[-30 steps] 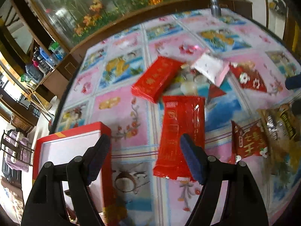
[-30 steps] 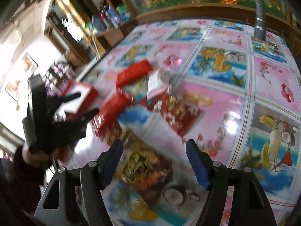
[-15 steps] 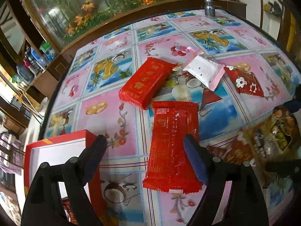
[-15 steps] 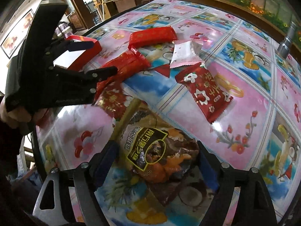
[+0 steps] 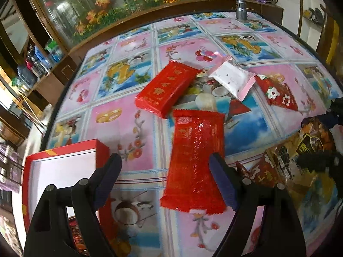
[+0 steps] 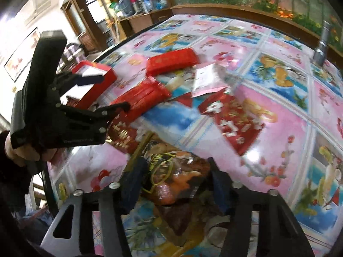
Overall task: Organize snacks
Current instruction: 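Grasp the brown snack bag with the right gripper while the left hovers over the packets, then grasp the red-white flower-print candy wrapper with the left gripper, then carry both snacks over the red-rimmed box and open both grippers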
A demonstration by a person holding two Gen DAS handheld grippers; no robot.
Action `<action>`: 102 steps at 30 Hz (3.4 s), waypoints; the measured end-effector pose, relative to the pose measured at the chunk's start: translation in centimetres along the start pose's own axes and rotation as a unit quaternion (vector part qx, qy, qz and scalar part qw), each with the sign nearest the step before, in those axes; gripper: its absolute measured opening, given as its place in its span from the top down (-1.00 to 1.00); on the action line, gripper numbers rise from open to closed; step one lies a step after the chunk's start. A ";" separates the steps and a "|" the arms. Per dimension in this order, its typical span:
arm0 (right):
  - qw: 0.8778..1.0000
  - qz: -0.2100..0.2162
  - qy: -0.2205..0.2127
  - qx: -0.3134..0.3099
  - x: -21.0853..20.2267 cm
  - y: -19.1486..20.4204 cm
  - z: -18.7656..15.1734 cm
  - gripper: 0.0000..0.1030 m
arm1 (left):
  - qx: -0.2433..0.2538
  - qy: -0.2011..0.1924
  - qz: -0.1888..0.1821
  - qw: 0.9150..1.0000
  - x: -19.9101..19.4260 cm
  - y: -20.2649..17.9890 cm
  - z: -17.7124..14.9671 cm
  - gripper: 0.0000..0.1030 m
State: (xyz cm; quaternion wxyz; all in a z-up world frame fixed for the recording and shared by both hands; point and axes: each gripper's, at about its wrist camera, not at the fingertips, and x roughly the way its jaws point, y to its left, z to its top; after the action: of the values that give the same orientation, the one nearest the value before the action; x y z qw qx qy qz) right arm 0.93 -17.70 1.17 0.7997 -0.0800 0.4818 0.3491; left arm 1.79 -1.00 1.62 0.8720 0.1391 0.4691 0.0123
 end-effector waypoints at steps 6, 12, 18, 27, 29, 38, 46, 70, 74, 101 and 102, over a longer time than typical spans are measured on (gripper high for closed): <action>0.994 -0.018 -0.009 0.104 -0.6 -4.7 0.1 0.01 | 0.022 -0.031 -0.018 0.999 -2.3 -1.6 -0.4 -0.63; 0.987 -0.039 -0.022 0.152 -0.8 -6.7 0.2 0.01 | 0.139 -0.070 -0.037 0.987 -4.6 -5.7 -2.2 -0.63; 0.985 -0.036 -0.024 0.168 -0.8 -7.3 0.1 -0.02 | 0.187 -0.111 -0.051 0.975 -6.7 -6.9 -2.0 -0.63; 0.986 -0.044 -0.023 0.161 -0.4 -6.8 0.4 -0.09 | 0.261 -0.131 -0.091 0.952 -8.9 -9.1 -3.2 -0.63; 0.986 -0.044 -0.023 0.160 -0.4 -6.7 0.4 -0.10 | 0.250 -0.124 -0.119 0.953 -9.2 -9.4 -3.2 -0.63; 0.986 -0.046 -0.023 0.159 -0.3 -6.6 0.4 -0.11 | 0.259 -0.088 -0.151 0.950 -7.6 -12.3 -3.9 -0.62; 0.986 -0.046 -0.023 0.158 -0.3 -6.6 0.4 -0.11 | 0.206 -0.059 -0.189 0.958 -5.2 -10.8 -3.3 -0.21; 0.984 0.045 -0.036 0.169 -0.3 -6.3 0.5 0.20 | 0.074 -0.081 -0.188 0.976 -8.3 -4.6 -5.5 0.41; 0.987 0.043 -0.016 0.152 0.4 -5.3 0.6 0.11 | 0.055 -0.088 -0.178 0.978 -9.4 -2.6 -6.2 0.41; 0.990 -0.010 -0.066 0.125 -0.7 4.1 -2.6 0.44 | -0.097 -0.119 -0.112 0.982 -11.1 12.0 -11.3 0.40; 0.990 -0.006 -0.065 0.124 -0.8 4.4 -2.4 0.48 | -0.100 -0.120 -0.106 0.982 -11.2 12.5 -11.6 0.40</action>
State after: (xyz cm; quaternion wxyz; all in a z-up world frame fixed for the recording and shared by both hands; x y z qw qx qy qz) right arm -3.87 -15.93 1.49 0.8350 0.0399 0.4682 0.2862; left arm -12.60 12.00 7.85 0.9278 0.0014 0.3696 -0.0500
